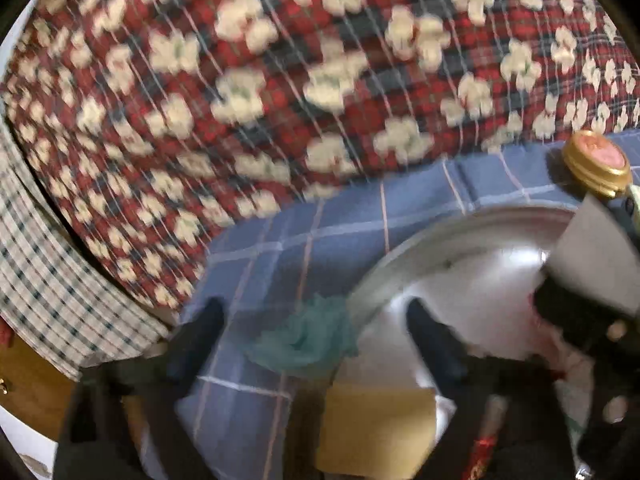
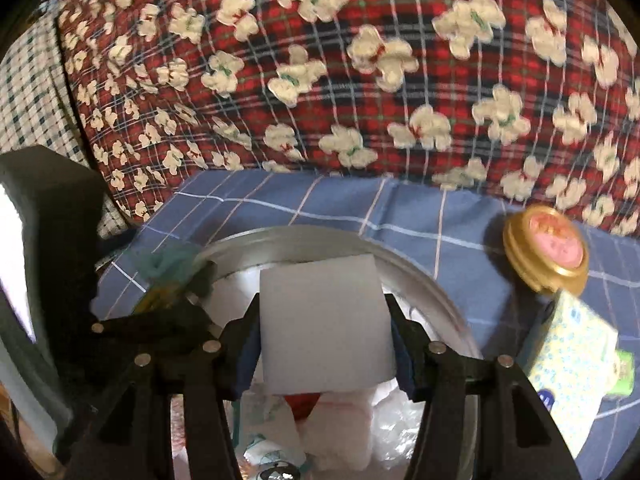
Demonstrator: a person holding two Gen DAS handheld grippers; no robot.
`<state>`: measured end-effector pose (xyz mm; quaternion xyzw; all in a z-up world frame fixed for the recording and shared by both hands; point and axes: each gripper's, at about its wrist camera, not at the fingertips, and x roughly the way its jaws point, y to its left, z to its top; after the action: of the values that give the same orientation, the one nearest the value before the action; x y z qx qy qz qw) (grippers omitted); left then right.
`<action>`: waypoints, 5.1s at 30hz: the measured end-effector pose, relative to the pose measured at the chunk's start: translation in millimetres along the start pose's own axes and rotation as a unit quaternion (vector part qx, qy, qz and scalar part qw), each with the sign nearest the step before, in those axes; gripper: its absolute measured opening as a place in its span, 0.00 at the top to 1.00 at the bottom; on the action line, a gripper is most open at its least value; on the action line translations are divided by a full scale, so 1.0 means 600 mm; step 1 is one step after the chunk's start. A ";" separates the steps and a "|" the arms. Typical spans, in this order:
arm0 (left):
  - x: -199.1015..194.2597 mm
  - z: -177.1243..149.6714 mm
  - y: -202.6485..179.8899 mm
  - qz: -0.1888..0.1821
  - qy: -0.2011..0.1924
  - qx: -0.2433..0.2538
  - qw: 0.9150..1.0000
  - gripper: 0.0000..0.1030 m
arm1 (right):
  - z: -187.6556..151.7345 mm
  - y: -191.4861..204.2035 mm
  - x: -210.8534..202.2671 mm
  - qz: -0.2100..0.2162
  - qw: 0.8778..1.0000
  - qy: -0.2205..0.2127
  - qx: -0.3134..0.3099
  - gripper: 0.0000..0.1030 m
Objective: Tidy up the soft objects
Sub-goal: 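Lower the teal cloth and white sponge into the tin and open both tools, then lift both open tools away from the tin toward the remaining items, then grasp the green tissue pack with the right tool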
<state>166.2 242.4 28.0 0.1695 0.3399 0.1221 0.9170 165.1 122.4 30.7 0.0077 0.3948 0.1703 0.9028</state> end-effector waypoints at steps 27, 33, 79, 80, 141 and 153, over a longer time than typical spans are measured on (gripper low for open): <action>-0.166 -0.077 -0.001 -0.027 -0.144 -0.148 0.978 0.00 | -0.121 -0.085 -0.167 -0.056 0.958 -0.270 0.072 0.32; -0.199 -0.123 0.000 -0.040 -0.200 -0.208 0.957 0.00 | -0.138 -0.094 -0.168 -0.089 0.950 -0.293 0.069 0.32; -0.287 -0.131 -0.179 -0.152 -0.225 -0.129 0.954 0.00 | -0.247 -0.296 -0.276 -0.216 0.938 -0.267 0.038 0.32; -0.292 -0.129 -0.190 -0.157 -0.228 -0.121 0.953 0.00 | -0.250 -0.308 -0.280 -0.221 0.937 -0.266 0.041 0.32; -0.265 -0.010 -0.617 -0.330 0.041 0.101 0.938 0.01 | -0.223 -0.703 -0.203 -0.118 0.976 -0.029 0.179 0.32; -0.289 0.001 -0.637 -0.324 0.033 0.080 0.942 0.08 | -0.227 -0.707 -0.208 -0.117 0.975 -0.036 0.187 0.32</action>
<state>80.0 -165.3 -21.4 0.1184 0.4154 -0.2038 0.8786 117.2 -332.8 -37.2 0.1361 0.3853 -0.0142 0.9126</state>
